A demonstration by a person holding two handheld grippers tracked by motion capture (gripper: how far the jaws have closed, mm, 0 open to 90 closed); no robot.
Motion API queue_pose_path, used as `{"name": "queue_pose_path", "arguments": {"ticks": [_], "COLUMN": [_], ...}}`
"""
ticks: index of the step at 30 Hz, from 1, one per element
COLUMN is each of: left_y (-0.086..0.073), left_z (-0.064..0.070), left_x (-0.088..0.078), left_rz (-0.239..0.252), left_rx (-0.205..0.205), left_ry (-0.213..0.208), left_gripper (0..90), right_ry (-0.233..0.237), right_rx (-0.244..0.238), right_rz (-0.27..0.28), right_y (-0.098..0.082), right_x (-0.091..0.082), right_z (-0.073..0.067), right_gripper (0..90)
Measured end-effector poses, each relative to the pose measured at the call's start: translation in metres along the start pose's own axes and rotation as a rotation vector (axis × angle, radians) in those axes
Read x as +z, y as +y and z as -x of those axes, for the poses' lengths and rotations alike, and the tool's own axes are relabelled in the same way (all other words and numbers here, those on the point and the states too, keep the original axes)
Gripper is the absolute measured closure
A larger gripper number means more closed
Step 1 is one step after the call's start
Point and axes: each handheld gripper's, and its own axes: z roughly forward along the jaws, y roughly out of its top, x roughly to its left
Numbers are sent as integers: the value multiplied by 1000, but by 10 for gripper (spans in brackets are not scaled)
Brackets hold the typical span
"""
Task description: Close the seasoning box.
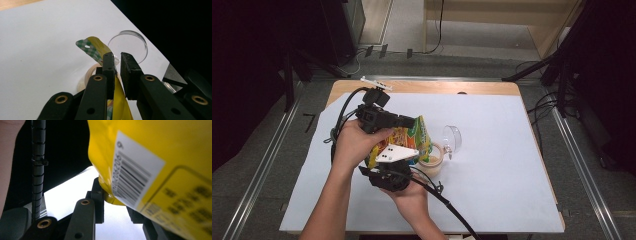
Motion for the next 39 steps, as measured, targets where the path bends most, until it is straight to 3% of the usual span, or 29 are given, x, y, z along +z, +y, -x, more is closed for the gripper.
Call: {"name": "queue_pose_path", "arguments": {"ticks": [39], "left_y": [0], "left_z": [-3], "left_x": [-1], "left_rz": [9], "left_rx": [-3], "left_ry": [2], "left_gripper": [827], "right_ry": [7], "right_rx": [-1], "right_rz": [-6], "right_y": [1], "right_x": [2], "right_z": [2], "right_gripper": [724]}}
